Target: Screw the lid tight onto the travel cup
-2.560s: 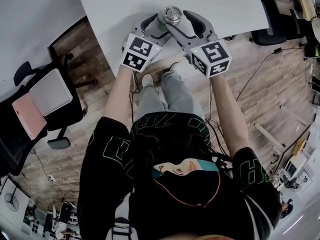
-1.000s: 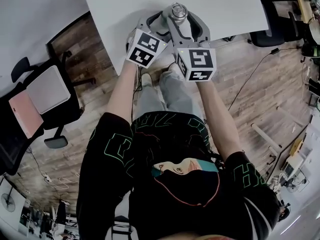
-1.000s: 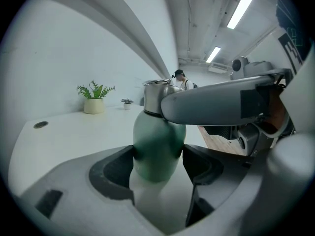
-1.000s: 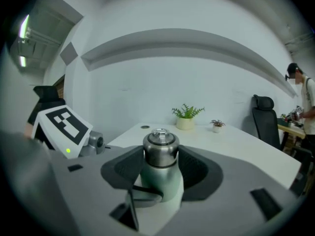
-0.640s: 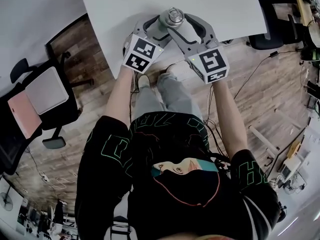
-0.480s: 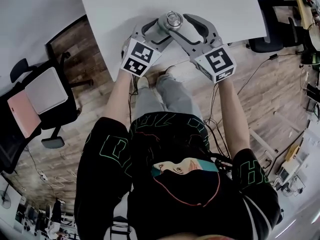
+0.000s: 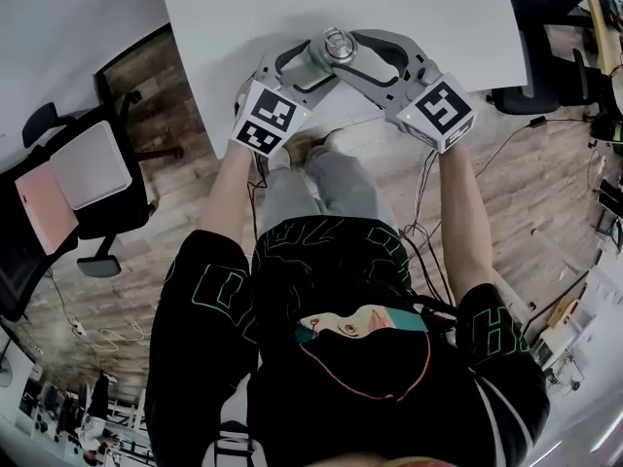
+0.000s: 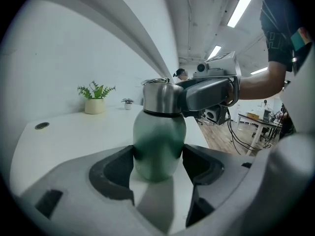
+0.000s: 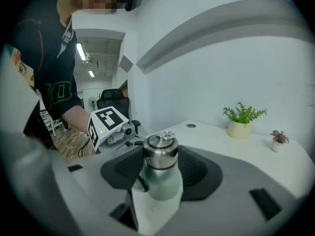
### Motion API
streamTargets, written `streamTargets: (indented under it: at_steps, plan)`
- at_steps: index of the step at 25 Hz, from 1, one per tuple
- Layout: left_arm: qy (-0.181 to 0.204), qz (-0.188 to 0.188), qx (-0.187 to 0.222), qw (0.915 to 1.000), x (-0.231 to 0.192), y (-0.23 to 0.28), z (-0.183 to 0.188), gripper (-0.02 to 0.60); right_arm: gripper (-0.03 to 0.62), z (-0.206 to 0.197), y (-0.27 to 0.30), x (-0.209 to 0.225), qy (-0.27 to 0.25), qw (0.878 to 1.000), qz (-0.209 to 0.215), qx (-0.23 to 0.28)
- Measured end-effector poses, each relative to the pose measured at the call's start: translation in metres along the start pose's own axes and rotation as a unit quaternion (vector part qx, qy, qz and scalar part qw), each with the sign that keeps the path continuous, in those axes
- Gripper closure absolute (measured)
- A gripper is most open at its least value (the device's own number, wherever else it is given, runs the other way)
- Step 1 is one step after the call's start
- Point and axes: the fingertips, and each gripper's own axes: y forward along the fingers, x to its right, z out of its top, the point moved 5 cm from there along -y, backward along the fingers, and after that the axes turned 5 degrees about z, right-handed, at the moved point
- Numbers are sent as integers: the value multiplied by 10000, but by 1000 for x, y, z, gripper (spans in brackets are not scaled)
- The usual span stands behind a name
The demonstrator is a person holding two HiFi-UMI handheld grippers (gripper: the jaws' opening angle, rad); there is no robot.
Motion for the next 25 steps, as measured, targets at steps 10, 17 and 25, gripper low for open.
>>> streamTargets:
  at_steps: [10,17,25]
  plan:
    - [3,75,-21,10000,2,4,-5,258,375,-3,-1,-12,442,9910,-1256,140]
    - [-36,80,-70,9999,2,3,-3,258,376,-4,2,-20,901,9693,-2280,178]
    - [-13,64,-63,10000,2,5,-1,258,376,-2,4,-24,1241,9500,-2861,144]
